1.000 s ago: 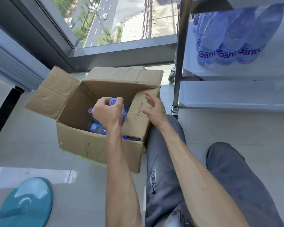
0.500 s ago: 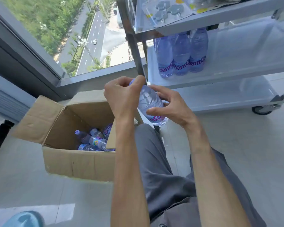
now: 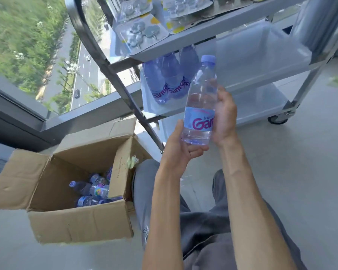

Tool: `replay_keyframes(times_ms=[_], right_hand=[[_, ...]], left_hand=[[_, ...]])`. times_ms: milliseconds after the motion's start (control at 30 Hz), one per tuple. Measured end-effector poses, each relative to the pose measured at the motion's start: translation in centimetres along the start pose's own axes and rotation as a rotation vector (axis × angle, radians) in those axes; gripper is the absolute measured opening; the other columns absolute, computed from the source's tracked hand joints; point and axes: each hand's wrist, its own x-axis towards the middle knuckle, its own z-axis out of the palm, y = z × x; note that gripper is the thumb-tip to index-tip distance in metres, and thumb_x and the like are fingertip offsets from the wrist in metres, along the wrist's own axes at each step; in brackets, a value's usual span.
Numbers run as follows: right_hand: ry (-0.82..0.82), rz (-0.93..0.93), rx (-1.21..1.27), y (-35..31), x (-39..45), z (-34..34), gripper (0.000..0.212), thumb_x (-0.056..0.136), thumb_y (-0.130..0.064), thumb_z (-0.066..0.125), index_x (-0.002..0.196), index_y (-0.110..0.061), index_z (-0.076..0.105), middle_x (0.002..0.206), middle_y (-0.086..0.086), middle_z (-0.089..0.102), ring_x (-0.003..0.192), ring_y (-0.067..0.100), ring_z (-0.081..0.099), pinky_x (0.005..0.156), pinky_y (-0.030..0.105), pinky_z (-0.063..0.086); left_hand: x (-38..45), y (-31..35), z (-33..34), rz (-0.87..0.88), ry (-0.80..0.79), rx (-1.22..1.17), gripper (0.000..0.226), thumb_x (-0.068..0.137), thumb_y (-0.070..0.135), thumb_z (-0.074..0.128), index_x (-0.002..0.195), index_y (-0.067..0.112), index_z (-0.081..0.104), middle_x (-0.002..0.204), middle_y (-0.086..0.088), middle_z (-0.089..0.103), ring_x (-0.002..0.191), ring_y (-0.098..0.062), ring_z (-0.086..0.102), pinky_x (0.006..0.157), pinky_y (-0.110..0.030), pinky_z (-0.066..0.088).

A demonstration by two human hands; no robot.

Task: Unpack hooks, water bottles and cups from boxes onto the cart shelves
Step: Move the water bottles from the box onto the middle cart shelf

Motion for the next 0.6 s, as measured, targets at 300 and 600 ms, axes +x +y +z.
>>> replay_keyframes(times_ms=[300,600], right_hand=[[0.155,-0.161,-0.437,-2.7,2.7,-2.2,0.061,0.063,-0.045,0.086,0.111,-0.018,0.060,0.096,0.001,0.075,0.087,0.020,0.073,0.074,0.036,0.057],[0.109,-0.242,-0.112,-3.6,2.3,-1.8,0.047,0.067,-0.016,0.081,0.108,-0.010,0.058,0.088,0.006,0.069,0.076,0.023,0.066,0.069,0.036,0.054]], left_hand=[[2.7,-0.5,2.1,0.136,0.134,-0.079,0.047,0.074,0.027,0.079,0.105,0.010,0.048,0.091,-0.017,0.070,0.083,-0.037,0.068,0.069,-0.031,0.056],[3.3,-0.8,2.9,0.156,0.101,0.024,0.065,0.069,0.055,0.075,0.114,0.010,0.061,0.113,-0.021,0.068,0.087,-0.026,0.069,0.072,-0.034,0.057]])
